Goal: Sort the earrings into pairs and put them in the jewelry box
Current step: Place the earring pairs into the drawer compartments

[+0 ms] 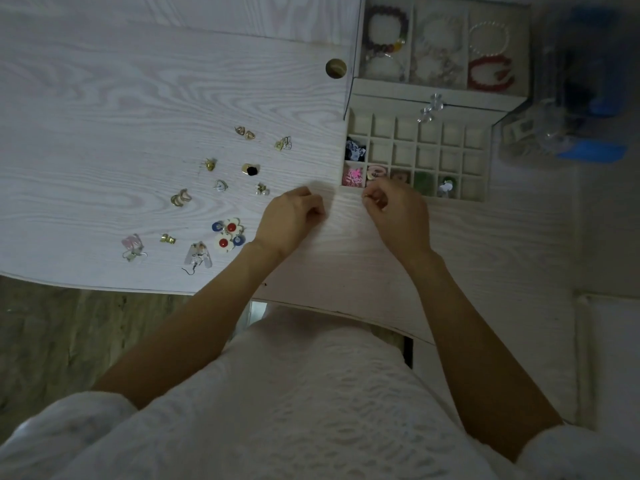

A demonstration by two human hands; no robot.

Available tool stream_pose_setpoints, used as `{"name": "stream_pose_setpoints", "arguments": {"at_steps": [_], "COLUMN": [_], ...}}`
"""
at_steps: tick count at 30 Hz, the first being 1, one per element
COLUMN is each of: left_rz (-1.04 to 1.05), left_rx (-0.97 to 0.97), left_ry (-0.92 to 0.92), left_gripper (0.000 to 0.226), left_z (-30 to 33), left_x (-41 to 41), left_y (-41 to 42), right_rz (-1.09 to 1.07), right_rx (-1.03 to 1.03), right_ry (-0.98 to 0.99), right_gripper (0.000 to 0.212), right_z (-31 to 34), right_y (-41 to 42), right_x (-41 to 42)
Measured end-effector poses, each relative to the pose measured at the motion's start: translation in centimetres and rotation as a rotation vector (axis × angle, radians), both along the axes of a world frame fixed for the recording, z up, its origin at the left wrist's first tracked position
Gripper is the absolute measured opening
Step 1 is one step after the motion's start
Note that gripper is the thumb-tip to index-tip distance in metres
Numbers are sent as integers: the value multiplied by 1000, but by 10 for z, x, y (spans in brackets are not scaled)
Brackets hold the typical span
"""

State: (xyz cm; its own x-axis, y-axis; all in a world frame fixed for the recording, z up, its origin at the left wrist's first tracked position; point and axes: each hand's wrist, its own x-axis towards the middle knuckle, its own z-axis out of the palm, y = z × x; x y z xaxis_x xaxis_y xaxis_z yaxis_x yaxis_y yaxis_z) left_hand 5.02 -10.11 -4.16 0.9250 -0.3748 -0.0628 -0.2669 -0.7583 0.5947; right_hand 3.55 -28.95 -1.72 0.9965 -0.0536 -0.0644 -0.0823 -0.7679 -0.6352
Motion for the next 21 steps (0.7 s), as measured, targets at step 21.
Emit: {"name": "stream_pose_setpoints", "arguments": {"at_steps": [21], "left_rz": [-76], "left_rx": [64], "left_ry": [-28], "left_gripper": [26], "left_z": [25], "left_x": [88], "left_y": [-82], "right_rz": [-128], "right_rx": [-94], "right_ry": [-11], "right_gripper": [27], "right_z": [-6], "right_y": [-23], "right_x": [69]}}
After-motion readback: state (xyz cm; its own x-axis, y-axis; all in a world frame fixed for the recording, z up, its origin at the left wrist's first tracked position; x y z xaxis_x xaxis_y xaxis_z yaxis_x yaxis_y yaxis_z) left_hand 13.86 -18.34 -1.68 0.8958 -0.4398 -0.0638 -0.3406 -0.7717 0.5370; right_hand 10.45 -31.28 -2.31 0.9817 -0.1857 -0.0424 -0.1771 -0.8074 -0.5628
